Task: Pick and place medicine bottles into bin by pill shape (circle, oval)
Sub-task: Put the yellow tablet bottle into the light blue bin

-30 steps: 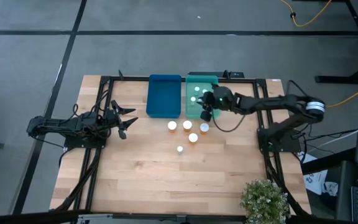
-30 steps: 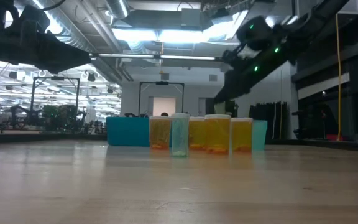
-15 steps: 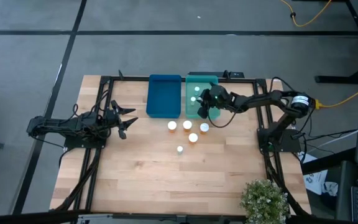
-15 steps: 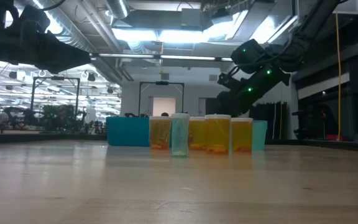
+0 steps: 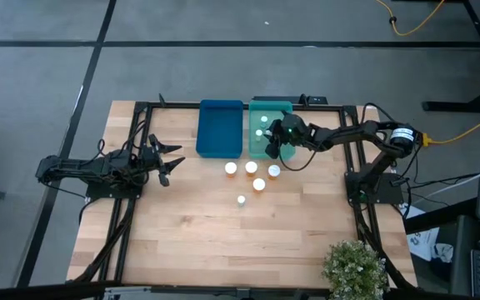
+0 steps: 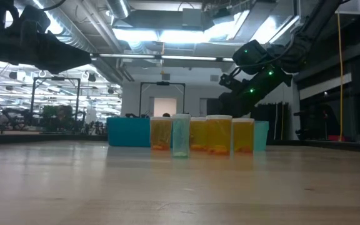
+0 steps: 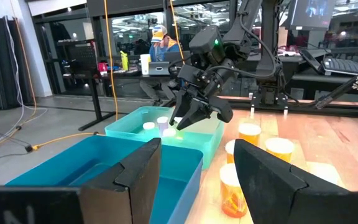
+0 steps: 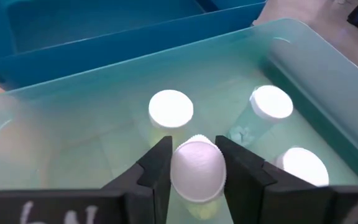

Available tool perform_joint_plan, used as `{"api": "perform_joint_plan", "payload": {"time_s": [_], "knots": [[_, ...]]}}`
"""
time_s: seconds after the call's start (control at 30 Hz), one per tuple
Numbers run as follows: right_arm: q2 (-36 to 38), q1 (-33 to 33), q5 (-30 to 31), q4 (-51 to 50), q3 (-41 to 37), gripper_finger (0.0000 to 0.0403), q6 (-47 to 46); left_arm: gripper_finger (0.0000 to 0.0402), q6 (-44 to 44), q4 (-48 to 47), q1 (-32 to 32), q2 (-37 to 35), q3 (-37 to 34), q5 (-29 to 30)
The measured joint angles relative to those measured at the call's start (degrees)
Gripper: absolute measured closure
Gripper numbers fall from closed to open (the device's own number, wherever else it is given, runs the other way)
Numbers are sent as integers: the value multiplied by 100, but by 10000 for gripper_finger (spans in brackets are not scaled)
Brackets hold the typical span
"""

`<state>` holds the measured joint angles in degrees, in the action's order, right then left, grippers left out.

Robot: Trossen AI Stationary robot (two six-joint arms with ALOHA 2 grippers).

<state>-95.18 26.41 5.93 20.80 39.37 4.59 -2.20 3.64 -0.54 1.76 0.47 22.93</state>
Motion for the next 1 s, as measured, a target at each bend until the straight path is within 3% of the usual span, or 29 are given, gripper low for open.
{"api": "perform_joint_plan", "payload": {"time_s": [1.0], "knots": [[9, 0, -7, -212, -4, 278, -7, 207, 0, 0, 1, 0, 2, 1]]}}
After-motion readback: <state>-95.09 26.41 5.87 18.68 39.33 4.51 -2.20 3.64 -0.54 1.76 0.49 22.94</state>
